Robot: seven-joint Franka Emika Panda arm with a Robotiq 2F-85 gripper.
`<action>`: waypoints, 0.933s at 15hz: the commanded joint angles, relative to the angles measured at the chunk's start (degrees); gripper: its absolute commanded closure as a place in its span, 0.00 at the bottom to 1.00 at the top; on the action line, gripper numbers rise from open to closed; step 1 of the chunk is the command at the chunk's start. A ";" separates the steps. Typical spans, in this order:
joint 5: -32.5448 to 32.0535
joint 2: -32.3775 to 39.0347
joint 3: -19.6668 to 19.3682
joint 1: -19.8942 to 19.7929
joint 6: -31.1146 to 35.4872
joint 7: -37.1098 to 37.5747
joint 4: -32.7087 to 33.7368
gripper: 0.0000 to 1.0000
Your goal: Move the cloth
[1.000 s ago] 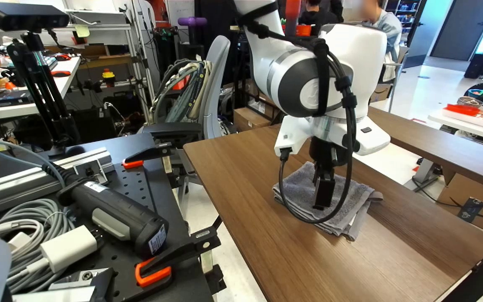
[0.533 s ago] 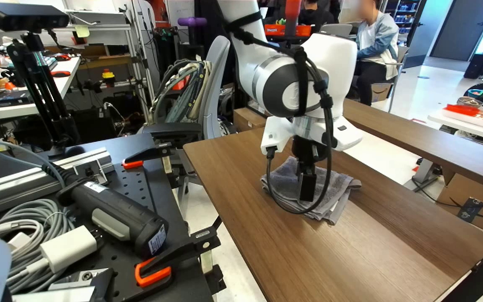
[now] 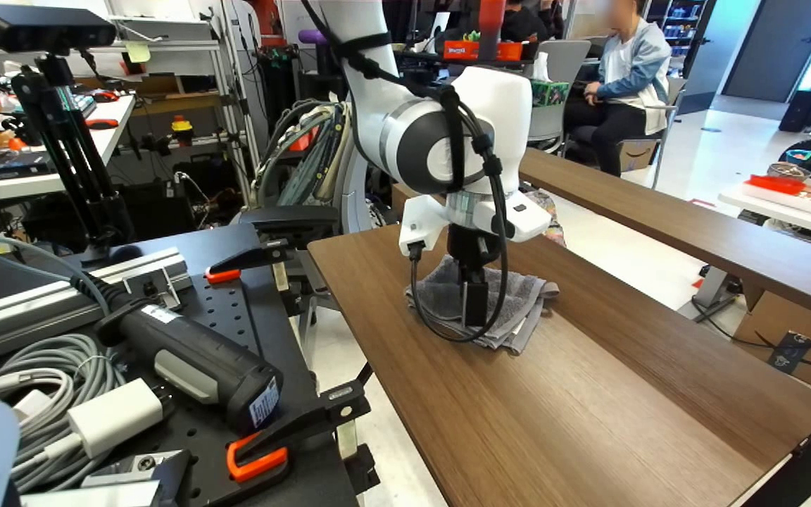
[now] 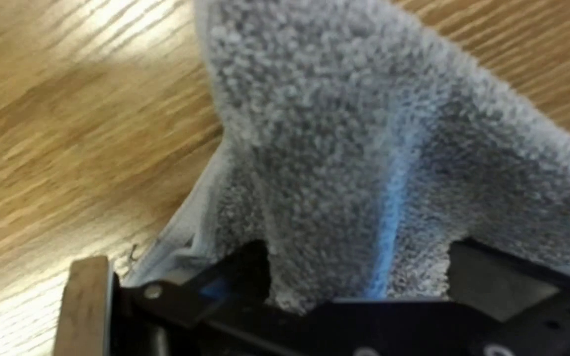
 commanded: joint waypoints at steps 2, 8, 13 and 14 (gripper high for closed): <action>-2.27 1.74 -2.74 5.92 5.36 1.59 -6.47 0.00; -1.95 -0.09 -4.38 13.11 13.38 1.52 -14.94 0.00; -0.39 -1.10 -5.56 17.09 15.77 1.56 -17.30 0.00; -0.18 -1.70 -5.65 17.38 15.83 1.55 -17.68 0.00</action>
